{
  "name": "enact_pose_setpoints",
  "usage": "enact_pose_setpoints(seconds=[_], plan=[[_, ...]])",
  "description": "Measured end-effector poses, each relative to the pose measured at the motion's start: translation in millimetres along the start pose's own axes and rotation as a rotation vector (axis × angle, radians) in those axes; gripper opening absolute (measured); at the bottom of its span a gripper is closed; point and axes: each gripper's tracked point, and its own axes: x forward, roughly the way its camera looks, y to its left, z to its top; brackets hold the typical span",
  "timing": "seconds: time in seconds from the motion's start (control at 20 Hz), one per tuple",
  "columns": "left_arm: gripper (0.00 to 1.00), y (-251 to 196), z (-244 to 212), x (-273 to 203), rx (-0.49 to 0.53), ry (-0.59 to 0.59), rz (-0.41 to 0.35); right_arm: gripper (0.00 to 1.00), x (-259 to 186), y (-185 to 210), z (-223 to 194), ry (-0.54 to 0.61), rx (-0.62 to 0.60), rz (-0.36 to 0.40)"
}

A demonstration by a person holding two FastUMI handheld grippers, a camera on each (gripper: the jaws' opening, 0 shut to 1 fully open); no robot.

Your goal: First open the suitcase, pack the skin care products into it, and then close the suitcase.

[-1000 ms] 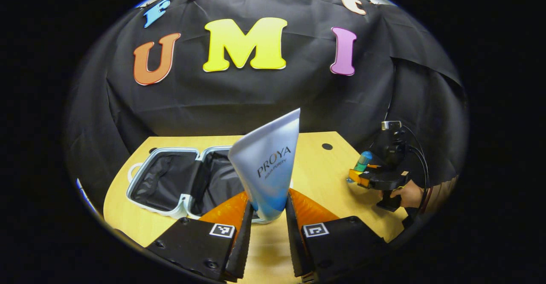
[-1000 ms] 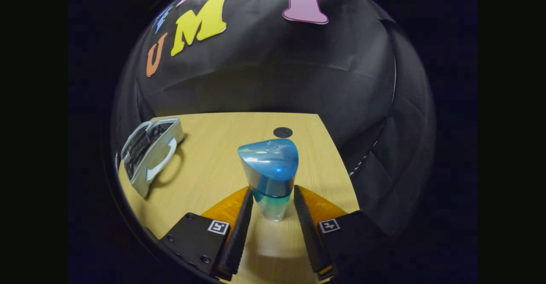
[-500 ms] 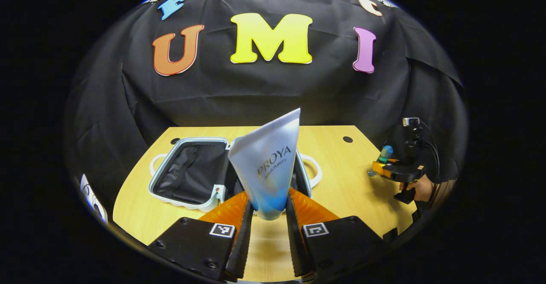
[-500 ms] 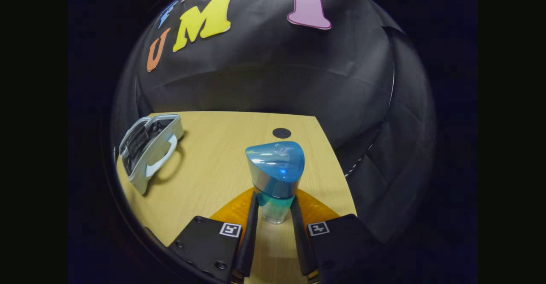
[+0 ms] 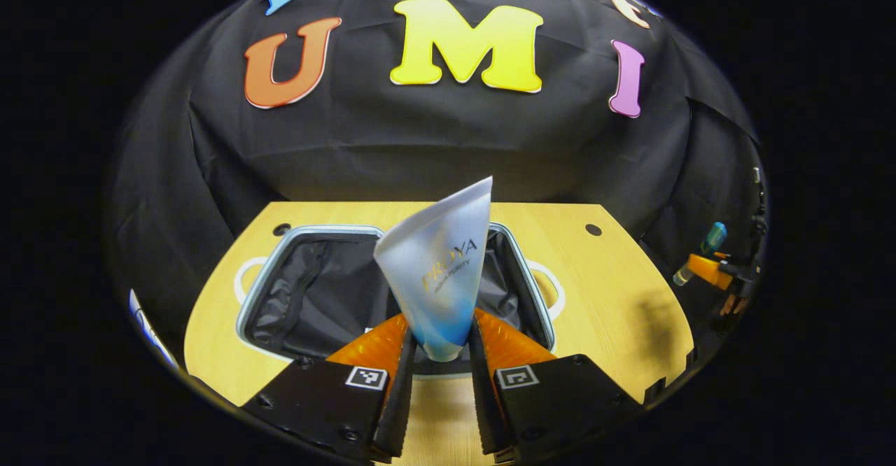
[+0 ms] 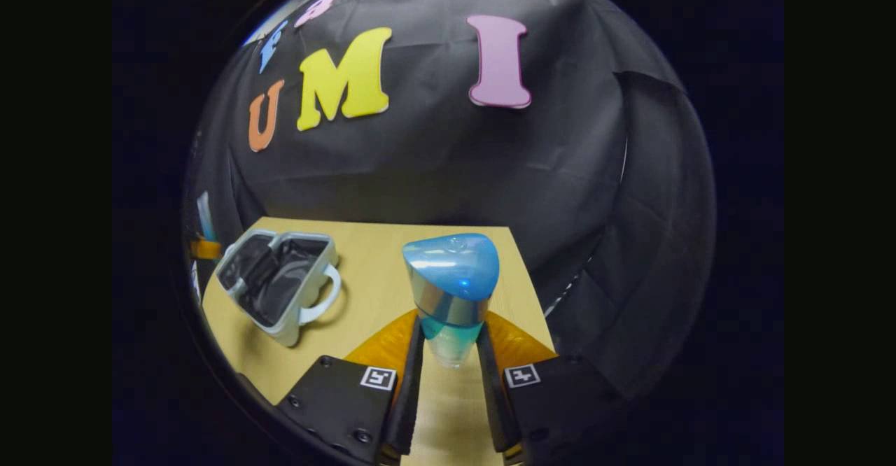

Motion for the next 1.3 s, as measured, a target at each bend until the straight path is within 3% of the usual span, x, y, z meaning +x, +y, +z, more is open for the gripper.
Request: enact_pose_setpoints(seconds=[0.15, 0.25, 0.55, 0.95, 1.1, 1.2, 1.25, 1.3], plan=[[0.43, 10.3, -32.3, 45.5, 0.029, 0.118, 0.048, 0.37, -28.7, 8.0, 13.0, -0.026, -0.025, -0.008], [0.42, 7.5, -51.0, 75.2, 0.01, 0.19, 0.036, 0.4, -43.3, 17.1, 19.1, -0.042, -0.024, -0.013], [0.41, 13.9, -97.0, 125.6, 0.012, 0.384, 0.091, 0.39, -67.6, 48.0, 2.7, -0.003, -0.04, -0.007], [0.42, 15.4, -97.1, 140.4, 0.127, 0.443, 0.141, 0.4, -65.6, 59.9, -21.4, 0.053, -0.051, 0.024], [0.43, 15.8, -102.7, 143.4, 0.107, 0.457, 0.143, 0.4, -60.8, 61.9, -18.9, 0.047, -0.051, 0.042], [0.49, 15.6, -101.0, 141.3, 0.101, 0.456, 0.142, 0.4, -58.3, 61.9, -18.5, 0.046, -0.051, 0.049], [0.42, 15.3, -100.7, 141.2, 0.101, 0.455, 0.141, 0.4, -58.0, 63.7, -19.6, 0.048, -0.055, 0.054], [0.43, 15.6, -101.0, 140.0, 0.096, 0.45, 0.141, 0.4, -57.0, 66.5, -18.3, 0.049, -0.059, 0.063]])
